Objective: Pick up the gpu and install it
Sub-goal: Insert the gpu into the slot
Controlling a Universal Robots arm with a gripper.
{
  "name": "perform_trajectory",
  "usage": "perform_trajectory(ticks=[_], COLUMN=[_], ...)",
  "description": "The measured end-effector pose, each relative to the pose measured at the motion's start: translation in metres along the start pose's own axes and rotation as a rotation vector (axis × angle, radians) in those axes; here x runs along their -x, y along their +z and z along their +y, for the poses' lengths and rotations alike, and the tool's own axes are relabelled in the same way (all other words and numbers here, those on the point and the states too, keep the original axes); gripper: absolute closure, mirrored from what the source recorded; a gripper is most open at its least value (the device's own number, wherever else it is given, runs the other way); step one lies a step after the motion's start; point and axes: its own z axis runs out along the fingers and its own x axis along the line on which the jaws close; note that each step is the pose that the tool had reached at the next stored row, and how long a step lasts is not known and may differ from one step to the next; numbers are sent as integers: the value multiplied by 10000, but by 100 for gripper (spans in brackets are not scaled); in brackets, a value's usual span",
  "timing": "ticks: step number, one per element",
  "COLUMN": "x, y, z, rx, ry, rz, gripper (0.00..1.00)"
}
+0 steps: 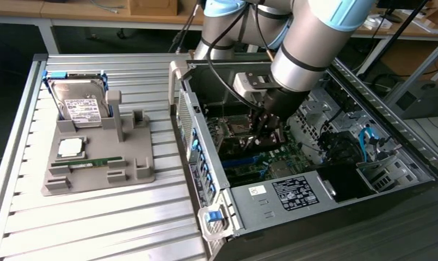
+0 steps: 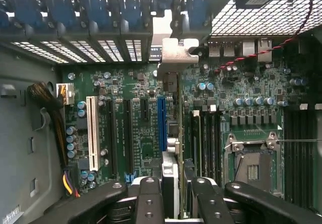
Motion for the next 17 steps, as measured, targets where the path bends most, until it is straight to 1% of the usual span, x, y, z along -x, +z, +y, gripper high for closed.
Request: perform_trajectory(ticks=[2,7,12,17], x=[-1,-5,-53,-58], y=[1,2,-2,9], z=[0,0,3,62], rx=[275,277,277,278], ry=[21,21,22,23], rz=[11,9,21,23], gripper=[73,73,73,73])
